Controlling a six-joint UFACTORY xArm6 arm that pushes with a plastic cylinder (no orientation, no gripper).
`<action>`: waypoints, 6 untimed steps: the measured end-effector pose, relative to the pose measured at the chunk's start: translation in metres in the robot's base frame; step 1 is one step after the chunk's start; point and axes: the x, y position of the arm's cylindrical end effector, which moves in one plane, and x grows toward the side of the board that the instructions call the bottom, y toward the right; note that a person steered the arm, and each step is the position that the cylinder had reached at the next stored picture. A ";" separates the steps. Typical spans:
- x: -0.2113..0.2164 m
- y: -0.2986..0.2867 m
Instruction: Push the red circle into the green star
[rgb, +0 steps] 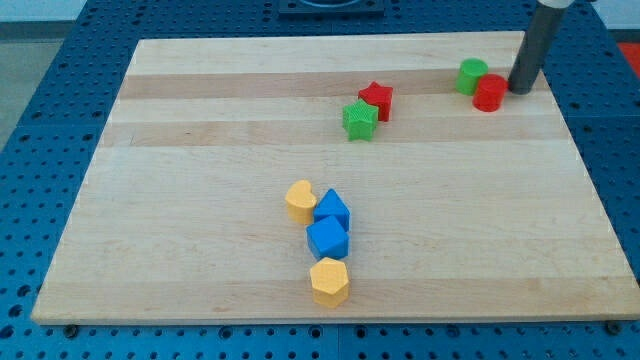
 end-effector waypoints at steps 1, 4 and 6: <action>0.002 -0.024; 0.046 -0.117; 0.079 -0.153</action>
